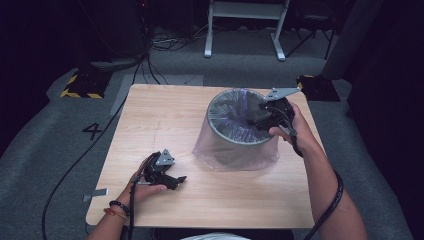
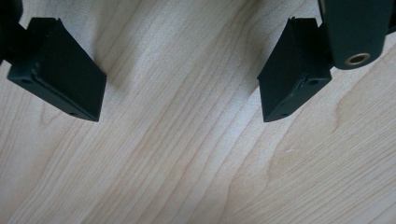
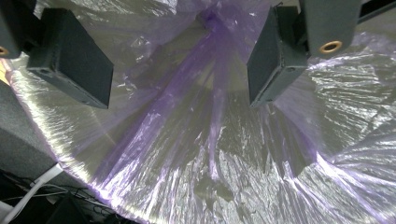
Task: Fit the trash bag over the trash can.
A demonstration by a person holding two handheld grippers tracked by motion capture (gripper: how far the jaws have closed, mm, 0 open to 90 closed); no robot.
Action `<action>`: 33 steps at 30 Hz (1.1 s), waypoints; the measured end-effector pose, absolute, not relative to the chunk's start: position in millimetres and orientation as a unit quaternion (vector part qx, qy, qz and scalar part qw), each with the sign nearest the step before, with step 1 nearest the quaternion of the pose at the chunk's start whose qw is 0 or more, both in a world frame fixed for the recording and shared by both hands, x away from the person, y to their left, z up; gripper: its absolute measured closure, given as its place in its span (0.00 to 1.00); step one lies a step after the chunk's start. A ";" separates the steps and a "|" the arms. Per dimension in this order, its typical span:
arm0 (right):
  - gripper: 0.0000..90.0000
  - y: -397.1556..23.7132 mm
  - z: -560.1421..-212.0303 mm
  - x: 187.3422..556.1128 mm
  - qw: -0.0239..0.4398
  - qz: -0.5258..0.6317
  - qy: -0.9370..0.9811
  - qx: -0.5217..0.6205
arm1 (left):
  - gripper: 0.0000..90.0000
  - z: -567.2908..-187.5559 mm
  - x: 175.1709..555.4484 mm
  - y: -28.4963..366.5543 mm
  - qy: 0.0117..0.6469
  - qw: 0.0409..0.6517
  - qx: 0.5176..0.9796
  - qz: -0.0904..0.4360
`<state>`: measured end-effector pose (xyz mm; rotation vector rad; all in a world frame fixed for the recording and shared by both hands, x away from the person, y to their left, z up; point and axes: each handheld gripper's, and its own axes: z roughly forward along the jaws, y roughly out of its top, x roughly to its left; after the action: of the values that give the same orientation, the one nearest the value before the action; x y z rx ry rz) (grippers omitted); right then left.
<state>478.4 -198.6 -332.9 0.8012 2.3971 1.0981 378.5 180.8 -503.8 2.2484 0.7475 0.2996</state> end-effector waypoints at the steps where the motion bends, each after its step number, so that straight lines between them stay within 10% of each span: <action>1: 0.26 -198.4 -332.7 478.0 0.194 0.392 0.853 0.284 | 0.16 -503.8 378.5 180.8 0.291 0.368 0.876 0.117; 33: 0.25 -178.4 -332.4 473.6 0.156 0.320 0.897 0.261 | 0.16 -503.8 378.5 180.8 0.291 0.368 0.875 0.117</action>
<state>473.6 -178.4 -332.4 0.7465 2.5693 0.9155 378.5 180.8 -503.8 2.2485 0.7475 0.2997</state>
